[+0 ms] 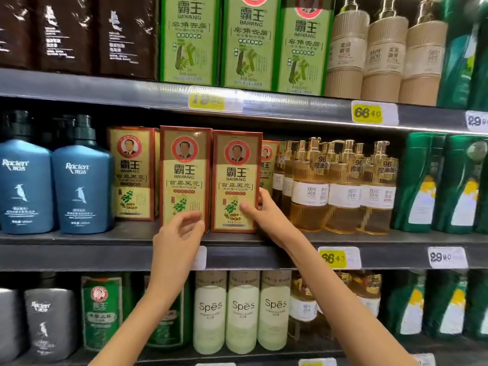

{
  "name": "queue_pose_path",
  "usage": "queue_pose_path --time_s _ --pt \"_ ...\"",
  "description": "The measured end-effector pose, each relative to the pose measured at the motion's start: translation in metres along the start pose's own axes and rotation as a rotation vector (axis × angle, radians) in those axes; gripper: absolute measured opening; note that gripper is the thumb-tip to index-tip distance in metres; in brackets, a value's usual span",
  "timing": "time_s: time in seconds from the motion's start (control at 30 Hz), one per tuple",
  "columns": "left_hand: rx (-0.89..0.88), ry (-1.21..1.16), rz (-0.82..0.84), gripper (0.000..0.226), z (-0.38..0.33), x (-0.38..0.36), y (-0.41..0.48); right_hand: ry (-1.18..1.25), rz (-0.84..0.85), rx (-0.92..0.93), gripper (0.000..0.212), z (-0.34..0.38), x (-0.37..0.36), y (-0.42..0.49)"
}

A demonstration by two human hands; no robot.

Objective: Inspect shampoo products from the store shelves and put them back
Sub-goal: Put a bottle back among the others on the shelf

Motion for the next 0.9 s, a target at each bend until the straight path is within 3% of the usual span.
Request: queue_pose_path --time_s 0.17,0.27,0.43,0.6,0.8,0.9 --pt "-0.057 -0.035 0.073 0.02 -0.022 -0.015 -0.017 -0.194 -0.024 0.01 0.052 0.006 0.005 -0.009" --pt "-0.113 -0.057 0.141 0.02 -0.039 -0.036 -0.032 -0.353 -0.217 0.082 0.047 0.018 0.035 -0.032" --pt "-0.173 -0.053 0.222 0.021 -0.066 -0.099 -0.045 -0.294 -0.411 0.24 0.026 0.036 0.094 -0.09" --pt "-0.228 -0.021 0.242 0.025 -0.088 -0.149 -0.033 -0.217 -0.424 0.224 0.026 0.035 0.137 -0.117" --pt "-0.174 0.104 0.09 0.048 -0.073 -0.176 0.006 -0.16 -0.439 0.196 0.019 0.017 0.162 -0.115" --pt "-0.057 0.189 0.156 0.076 -0.056 -0.201 0.023 -0.139 -0.424 0.189 0.018 0.01 0.168 -0.108"
Point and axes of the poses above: each hand's wrist, its own y-axis towards the middle knuckle, its own x-axis out of the back of the hand, z = x × y, the point moved 9 cm from there along y, towards the middle knuckle, and after that the axes turned 5 degrees about y, right-handed, at the moved point
